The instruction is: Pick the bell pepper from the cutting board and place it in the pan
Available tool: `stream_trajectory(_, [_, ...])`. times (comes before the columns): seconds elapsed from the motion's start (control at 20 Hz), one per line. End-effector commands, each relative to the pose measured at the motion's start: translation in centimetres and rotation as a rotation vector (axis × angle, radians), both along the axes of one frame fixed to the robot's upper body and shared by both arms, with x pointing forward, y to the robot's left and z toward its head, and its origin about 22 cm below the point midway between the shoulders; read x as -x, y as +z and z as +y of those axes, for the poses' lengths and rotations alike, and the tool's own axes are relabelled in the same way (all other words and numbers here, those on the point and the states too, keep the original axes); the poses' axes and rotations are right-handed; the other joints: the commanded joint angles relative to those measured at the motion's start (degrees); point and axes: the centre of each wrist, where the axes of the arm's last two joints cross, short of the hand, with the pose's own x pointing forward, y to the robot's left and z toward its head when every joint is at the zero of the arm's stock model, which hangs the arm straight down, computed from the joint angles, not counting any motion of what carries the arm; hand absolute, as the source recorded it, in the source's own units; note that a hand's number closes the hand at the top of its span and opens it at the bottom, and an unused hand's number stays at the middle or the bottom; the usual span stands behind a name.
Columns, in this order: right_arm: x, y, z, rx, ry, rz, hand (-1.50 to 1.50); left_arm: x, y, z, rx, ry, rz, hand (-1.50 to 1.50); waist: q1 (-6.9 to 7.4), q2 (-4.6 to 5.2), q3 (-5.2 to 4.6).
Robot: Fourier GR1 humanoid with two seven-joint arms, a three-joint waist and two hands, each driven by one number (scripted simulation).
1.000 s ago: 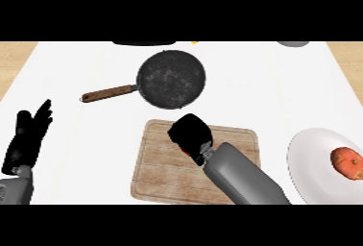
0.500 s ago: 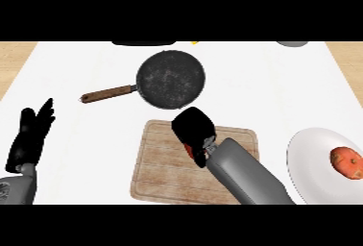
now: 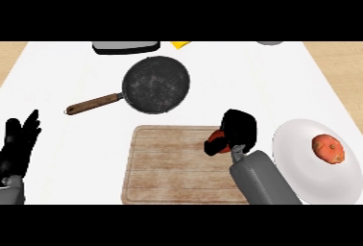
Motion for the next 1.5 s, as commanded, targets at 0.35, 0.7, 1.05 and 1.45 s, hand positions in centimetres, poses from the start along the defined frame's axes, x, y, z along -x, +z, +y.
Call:
stream_trajectory(0.35, [5.3,9.0,7.5,-0.019,-0.313,-0.578,1.50,-2.1,1.3,-1.5,-0.015,-0.073,-0.023,0.00,4.84,1.23,-0.06])
stream_trajectory(0.7, [3.8,10.0,7.7,-0.052,-0.369,-0.632,1.50,-2.0,0.6,-3.0,0.000,-0.116,-0.042,0.00,6.95,2.14,0.01])
stream_trajectory(1.05, [-0.6,11.6,6.9,-0.161,-0.451,-0.664,1.50,-3.7,2.7,-3.6,0.004,-0.164,-0.064,0.00,8.73,2.83,0.09])
stream_trajectory(1.45, [-5.8,9.6,4.3,-0.230,-0.516,-0.622,1.50,-4.2,2.6,-4.1,0.015,-0.163,-0.069,0.00,9.62,3.40,0.12])
